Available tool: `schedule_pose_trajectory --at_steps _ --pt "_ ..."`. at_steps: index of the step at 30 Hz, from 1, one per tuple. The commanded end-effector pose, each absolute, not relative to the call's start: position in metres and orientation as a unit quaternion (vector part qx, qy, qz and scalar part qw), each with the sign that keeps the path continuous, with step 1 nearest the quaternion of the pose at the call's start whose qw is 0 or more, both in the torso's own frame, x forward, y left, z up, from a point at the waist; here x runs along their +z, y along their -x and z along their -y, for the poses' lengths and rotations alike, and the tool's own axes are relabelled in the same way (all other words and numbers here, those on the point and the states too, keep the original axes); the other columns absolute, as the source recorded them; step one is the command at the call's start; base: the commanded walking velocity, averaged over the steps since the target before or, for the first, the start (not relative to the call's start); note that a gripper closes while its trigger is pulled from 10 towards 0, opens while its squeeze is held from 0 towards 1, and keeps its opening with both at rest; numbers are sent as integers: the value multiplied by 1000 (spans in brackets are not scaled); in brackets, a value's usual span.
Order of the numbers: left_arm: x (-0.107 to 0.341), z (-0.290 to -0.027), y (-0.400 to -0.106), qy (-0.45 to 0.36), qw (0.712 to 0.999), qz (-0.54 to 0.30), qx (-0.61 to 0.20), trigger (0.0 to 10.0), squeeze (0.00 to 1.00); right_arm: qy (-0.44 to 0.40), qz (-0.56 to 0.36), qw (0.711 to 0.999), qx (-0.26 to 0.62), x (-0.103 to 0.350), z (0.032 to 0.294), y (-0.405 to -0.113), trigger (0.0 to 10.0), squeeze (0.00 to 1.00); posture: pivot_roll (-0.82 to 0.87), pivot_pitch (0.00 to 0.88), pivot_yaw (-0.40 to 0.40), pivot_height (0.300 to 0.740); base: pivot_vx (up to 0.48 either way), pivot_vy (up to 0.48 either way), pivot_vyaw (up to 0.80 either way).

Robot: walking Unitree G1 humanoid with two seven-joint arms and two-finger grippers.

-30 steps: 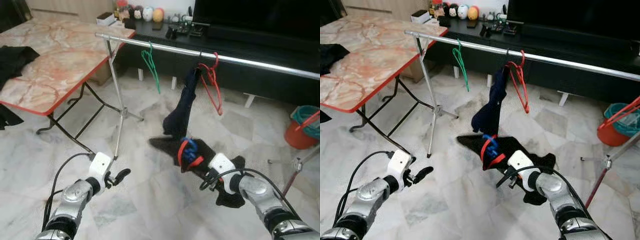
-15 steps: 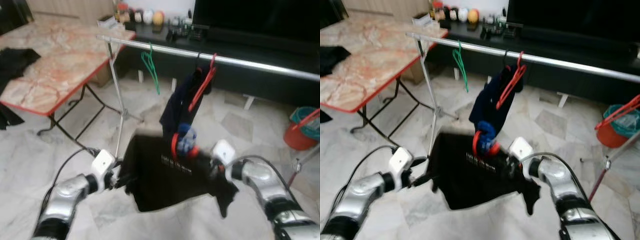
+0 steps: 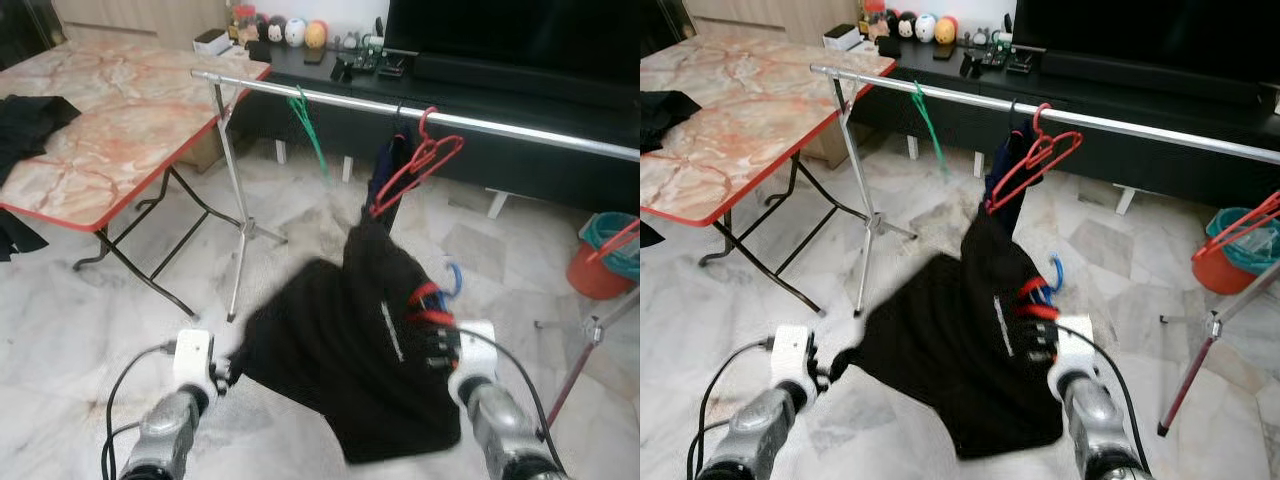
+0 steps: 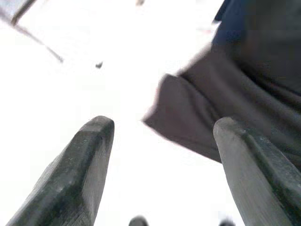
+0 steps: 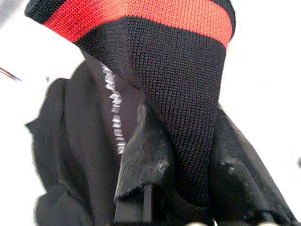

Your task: Hang hanger

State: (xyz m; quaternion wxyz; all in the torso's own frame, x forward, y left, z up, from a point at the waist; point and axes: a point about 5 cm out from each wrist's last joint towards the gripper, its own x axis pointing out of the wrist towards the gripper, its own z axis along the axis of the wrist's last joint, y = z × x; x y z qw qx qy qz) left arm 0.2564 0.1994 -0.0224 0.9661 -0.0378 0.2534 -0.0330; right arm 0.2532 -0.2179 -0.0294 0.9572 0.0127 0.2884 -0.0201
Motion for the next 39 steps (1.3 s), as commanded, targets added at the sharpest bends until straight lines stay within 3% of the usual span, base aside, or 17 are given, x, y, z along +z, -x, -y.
schedule_pose_trajectory --at_steps 1,9,39 --pt "-29 -206 -248 31 961 -274 -17 10000 0 -15 -300 953 -49 -32 225 -249 10000 0 41 15 -1 740 0 0 0" --pt "-38 -209 -238 68 954 -290 11 10000 0 -29 -305 948 -82 -33 227 -248 10000 0 39 0 2 740 0 36 0" --pt "-33 -202 -248 77 958 -276 -10 10000 0 -60 -279 953 -104 -27 217 -259 10000 0 42 36 13 740 0 446 -99"
